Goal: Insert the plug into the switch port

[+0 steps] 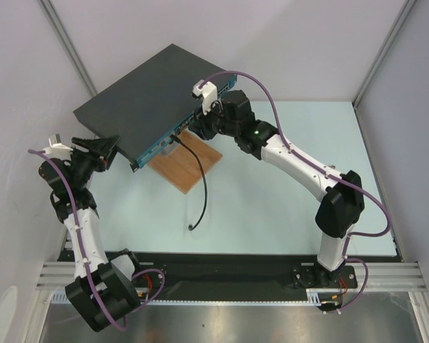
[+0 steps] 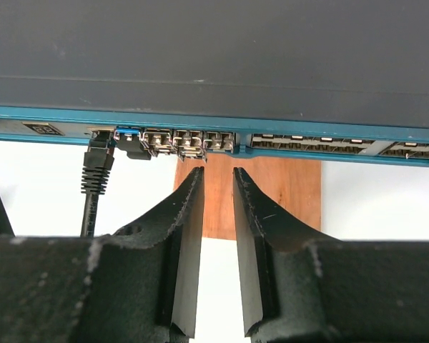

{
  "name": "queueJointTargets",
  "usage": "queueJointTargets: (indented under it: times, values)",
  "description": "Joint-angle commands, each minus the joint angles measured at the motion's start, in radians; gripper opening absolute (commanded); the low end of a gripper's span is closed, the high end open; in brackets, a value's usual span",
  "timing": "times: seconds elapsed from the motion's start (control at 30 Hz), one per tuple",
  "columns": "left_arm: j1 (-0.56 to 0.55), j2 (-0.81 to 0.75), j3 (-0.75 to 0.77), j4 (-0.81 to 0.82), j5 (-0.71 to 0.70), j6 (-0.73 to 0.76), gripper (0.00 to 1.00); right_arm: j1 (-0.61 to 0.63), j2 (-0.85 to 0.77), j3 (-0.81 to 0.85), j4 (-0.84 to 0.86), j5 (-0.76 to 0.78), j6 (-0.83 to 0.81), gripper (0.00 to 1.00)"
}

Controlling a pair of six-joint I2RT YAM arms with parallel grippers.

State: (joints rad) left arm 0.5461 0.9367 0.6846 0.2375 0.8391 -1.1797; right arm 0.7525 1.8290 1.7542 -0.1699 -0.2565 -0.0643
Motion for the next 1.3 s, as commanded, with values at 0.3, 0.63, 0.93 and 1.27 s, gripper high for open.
queueJointTargets:
  times: [0.3, 0.63, 0.93, 1.27]
  values:
    - [-0.025, 0.004, 0.05, 0.063, 0.006, 0.06, 0.0, 0.005, 0.019, 0.077, 0.018, 0.003, 0.008, 0.27]
    - [-0.025, 0.001, 0.046, 0.06, 0.011, 0.061, 0.0, 0.013, 0.065, 0.128, 0.024, 0.013, 0.037, 0.27]
    - [-0.025, -0.003, 0.039, 0.063, 0.006, 0.06, 0.0, 0.051, 0.044, 0.059, 0.047, 0.097, 0.026, 0.31]
    - [-0.025, -0.006, 0.018, 0.075, 0.005, 0.051, 0.0, 0.071, 0.044, -0.021, 0.222, 0.257, 0.142, 0.36]
